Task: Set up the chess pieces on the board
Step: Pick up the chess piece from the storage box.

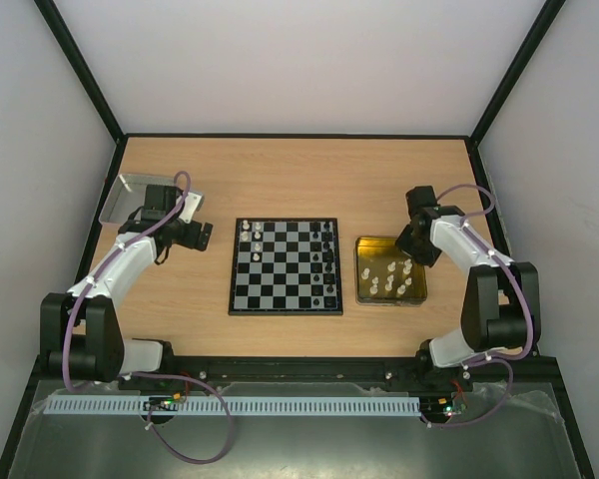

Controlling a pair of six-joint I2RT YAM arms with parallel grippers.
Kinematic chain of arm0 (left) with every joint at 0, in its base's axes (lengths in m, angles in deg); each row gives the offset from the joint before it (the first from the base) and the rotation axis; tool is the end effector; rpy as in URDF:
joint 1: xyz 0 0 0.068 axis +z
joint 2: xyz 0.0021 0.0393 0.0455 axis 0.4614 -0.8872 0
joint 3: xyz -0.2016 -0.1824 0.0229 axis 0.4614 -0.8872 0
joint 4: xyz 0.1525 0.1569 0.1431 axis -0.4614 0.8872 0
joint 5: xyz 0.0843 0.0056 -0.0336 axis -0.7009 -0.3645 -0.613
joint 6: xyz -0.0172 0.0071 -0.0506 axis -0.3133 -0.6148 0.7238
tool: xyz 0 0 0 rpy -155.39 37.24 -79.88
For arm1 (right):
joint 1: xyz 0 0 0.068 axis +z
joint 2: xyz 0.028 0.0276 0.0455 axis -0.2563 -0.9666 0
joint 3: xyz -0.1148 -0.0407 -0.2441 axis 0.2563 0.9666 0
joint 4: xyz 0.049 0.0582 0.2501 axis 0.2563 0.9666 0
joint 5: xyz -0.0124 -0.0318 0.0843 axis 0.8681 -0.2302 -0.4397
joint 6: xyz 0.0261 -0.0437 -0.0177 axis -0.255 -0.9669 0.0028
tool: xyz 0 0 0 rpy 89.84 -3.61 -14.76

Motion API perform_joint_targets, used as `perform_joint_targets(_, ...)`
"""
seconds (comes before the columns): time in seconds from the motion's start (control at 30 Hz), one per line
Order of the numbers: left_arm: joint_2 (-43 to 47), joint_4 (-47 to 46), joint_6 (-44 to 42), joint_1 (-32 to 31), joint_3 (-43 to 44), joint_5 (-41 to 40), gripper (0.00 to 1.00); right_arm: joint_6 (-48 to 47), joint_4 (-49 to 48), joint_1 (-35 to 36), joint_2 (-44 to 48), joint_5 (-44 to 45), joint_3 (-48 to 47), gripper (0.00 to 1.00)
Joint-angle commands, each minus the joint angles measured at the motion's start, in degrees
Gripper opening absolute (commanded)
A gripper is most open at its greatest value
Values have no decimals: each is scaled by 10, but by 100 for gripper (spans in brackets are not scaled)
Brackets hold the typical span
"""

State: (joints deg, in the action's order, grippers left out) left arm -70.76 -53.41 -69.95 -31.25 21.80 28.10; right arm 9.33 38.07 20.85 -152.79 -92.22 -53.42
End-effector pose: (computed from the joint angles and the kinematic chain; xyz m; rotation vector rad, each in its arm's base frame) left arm 0.2721 -0.0208 0.2257 0.4047 2.3664 -0.0113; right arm 0.2687 0.0297 0.1988 0.8114 2.7677 0.2156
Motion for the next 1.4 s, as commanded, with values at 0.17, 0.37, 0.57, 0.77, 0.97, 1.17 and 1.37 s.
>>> perform_joint_targets(0.17,8,4,-3,3,-1,5,100,8,-31,-10,-23,-9,15,20)
perform_joint_targets(0.37,11,7,-2,3,2,6,100,7,-42,-19,-31,-17,23,20)
perform_joint_targets(0.57,11,7,-1,3,2,6,100,6,-48,-23,-37,-21,27,20)
perform_joint_targets(0.77,8,7,0,3,4,6,100,5,-52,-24,-43,-20,28,17)
perform_joint_targets(0.97,7,8,1,1,6,6,100,5,-54,-26,-47,-20,28,14)
perform_joint_targets(1.17,8,8,1,1,5,5,100,5,-56,-27,-50,-18,32,14)
perform_joint_targets(1.37,9,8,0,1,5,5,100,5,-58,-27,-48,-17,32,11)
